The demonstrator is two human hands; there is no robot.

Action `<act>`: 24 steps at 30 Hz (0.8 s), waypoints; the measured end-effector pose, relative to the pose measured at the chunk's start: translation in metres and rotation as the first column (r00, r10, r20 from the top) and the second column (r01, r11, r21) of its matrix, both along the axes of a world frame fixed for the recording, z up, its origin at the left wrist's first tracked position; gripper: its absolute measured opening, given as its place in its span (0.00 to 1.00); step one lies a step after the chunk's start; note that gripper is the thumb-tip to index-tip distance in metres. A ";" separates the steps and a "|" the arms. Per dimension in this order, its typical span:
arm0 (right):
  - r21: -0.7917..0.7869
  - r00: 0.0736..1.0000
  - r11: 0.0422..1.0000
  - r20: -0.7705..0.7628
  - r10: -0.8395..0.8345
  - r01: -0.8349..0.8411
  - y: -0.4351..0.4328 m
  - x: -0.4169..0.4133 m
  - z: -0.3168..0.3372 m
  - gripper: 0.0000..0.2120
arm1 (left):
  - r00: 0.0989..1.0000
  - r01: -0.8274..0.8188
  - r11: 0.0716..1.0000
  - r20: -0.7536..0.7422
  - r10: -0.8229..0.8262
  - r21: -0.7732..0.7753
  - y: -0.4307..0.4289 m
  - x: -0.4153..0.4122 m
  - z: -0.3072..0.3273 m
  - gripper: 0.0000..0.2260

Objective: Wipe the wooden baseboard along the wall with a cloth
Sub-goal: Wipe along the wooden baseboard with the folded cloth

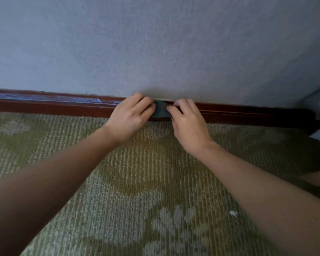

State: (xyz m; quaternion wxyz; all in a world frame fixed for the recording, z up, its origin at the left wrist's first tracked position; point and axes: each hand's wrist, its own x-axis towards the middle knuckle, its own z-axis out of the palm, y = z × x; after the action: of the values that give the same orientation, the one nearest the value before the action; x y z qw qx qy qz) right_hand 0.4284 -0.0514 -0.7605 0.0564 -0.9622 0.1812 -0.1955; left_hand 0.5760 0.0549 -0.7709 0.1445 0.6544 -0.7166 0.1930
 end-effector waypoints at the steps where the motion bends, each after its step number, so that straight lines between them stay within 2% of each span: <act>1: 0.004 1.000 1.000 0.014 0.002 -0.002 0.004 0.006 0.000 0.15 | 1.000 -0.003 1.000 0.008 0.002 0.005 0.004 0.005 0.000 0.08; 7: -0.027 1.000 1.000 0.013 0.000 0.001 0.002 0.019 -0.006 0.11 | 0.999 -0.001 1.000 0.046 0.002 -0.017 0.006 0.009 -0.006 0.07; 15: -0.079 0.999 0.996 -0.030 0.044 -0.046 0.000 0.020 -0.011 0.10 | 0.982 -0.140 0.988 -0.132 0.132 -0.057 0.006 -0.008 -0.018 0.09; 19: -0.008 0.995 1.000 -0.097 0.009 -0.010 0.004 0.022 -0.001 0.14 | 0.960 -0.150 0.988 -0.245 0.138 -0.033 0.007 -0.010 -0.009 0.12; 24: -0.025 0.993 0.998 -0.100 -0.067 0.065 0.011 0.022 0.001 0.20 | 0.981 -0.106 0.994 -0.165 0.097 -0.041 0.007 -0.004 0.002 0.15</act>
State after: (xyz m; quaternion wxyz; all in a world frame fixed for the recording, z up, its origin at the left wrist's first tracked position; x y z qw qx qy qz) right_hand 0.4502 -0.0406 -0.7591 0.0301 -0.9649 0.2132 -0.1505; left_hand 0.5716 0.0623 -0.7690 0.2088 0.6999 -0.6631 0.1637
